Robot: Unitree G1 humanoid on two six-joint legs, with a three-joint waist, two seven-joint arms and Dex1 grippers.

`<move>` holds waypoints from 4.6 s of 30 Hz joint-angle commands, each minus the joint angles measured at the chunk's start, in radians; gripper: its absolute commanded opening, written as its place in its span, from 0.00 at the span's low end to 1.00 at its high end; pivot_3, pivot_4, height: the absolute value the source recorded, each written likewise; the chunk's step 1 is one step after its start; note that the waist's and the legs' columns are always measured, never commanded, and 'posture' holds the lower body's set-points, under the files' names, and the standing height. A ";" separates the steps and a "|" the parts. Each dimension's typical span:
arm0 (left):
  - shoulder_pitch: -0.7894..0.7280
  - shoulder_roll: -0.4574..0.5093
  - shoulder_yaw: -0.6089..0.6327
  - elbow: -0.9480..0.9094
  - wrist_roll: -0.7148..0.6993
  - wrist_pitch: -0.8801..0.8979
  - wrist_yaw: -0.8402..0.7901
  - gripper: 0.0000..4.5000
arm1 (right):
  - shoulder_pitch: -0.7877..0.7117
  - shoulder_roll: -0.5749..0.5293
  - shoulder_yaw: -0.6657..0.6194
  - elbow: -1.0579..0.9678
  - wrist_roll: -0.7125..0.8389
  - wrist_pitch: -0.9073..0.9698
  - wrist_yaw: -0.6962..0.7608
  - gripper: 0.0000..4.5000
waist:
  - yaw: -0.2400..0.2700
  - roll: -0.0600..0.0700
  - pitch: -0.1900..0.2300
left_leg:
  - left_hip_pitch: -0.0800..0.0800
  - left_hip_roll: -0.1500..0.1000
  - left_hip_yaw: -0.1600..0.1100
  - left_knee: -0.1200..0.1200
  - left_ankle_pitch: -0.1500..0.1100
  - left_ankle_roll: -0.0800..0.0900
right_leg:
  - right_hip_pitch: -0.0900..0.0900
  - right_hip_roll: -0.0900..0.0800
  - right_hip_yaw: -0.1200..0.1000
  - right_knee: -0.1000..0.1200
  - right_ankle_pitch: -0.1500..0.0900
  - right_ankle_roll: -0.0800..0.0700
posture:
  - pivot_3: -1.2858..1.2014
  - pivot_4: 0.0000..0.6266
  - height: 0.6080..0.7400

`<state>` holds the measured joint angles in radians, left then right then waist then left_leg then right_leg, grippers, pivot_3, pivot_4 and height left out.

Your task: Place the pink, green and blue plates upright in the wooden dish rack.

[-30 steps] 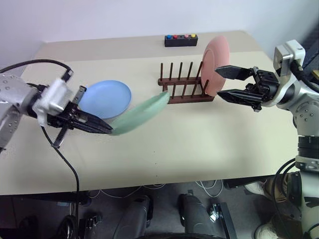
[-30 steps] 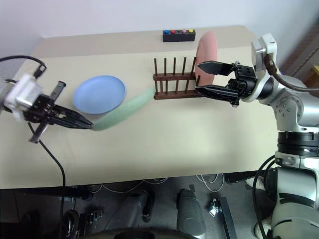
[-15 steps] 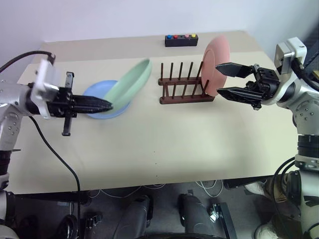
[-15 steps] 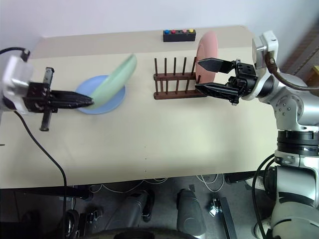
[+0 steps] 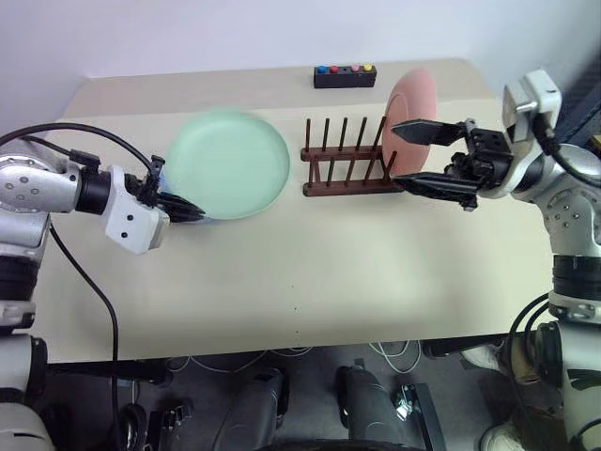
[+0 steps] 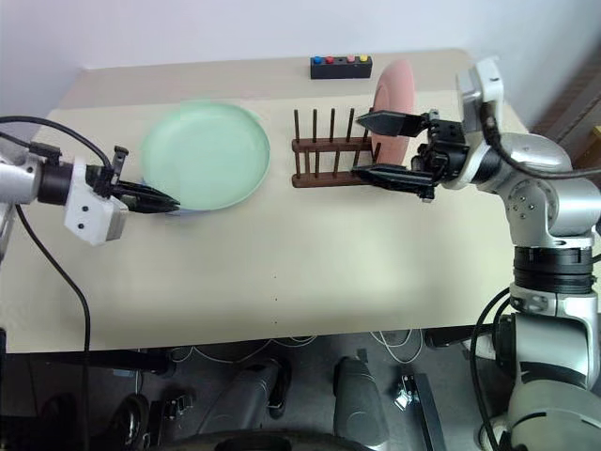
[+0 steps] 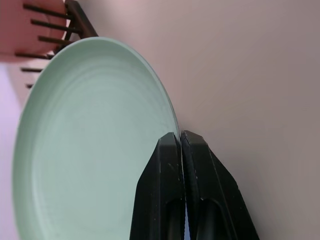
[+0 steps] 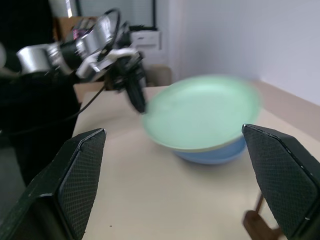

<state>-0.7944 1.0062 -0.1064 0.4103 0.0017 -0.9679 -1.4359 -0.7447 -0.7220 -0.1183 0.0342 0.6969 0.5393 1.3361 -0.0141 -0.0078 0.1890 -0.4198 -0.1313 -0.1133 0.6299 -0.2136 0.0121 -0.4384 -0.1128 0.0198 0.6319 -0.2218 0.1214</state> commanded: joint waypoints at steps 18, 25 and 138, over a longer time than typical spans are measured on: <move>-0.210 0.002 -0.078 0.125 0.396 -0.299 0.444 0.01 | -0.045 0.174 0.255 0.018 -0.753 -1.058 -0.400 1.00 | -0.002 -0.001 -0.001 | 0.000 0.000 0.000 0.001 0.000 0.000 | 0.000 0.004 0.000 0.001 0.001 0.002 | 0.52 0.24 1.00; -0.209 -0.005 -0.096 0.093 0.460 -0.230 0.537 0.01 | -0.021 0.153 0.283 0.051 -0.807 -1.174 -0.458 1.00 | -0.007 -0.001 -0.001 | 0.000 0.000 0.000 0.001 0.001 0.000 | 0.000 0.005 0.000 0.001 0.001 0.002 | 0.52 0.24 1.00; 0.420 -0.187 0.482 -0.761 -1.093 1.631 0.604 0.99 | -0.356 0.456 -0.407 0.354 0.290 0.236 -1.030 0.00 | -0.029 -0.001 -0.001 | 0.001 0.009 0.001 -0.002 0.002 -0.007 | -0.002 0.013 0.006 0.000 0.004 -0.004 | 0.52 0.24 1.00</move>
<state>-0.3685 0.8156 0.3375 -0.3186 -1.0926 0.6804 -0.8257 -1.0840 -0.2548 -0.5241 0.4038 0.9830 0.7967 0.2850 -0.0431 -0.0088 0.1883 -0.4185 -0.1227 -0.1123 0.6283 -0.2118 0.0055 -0.4403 -0.1000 0.0253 0.6322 -0.2175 0.1178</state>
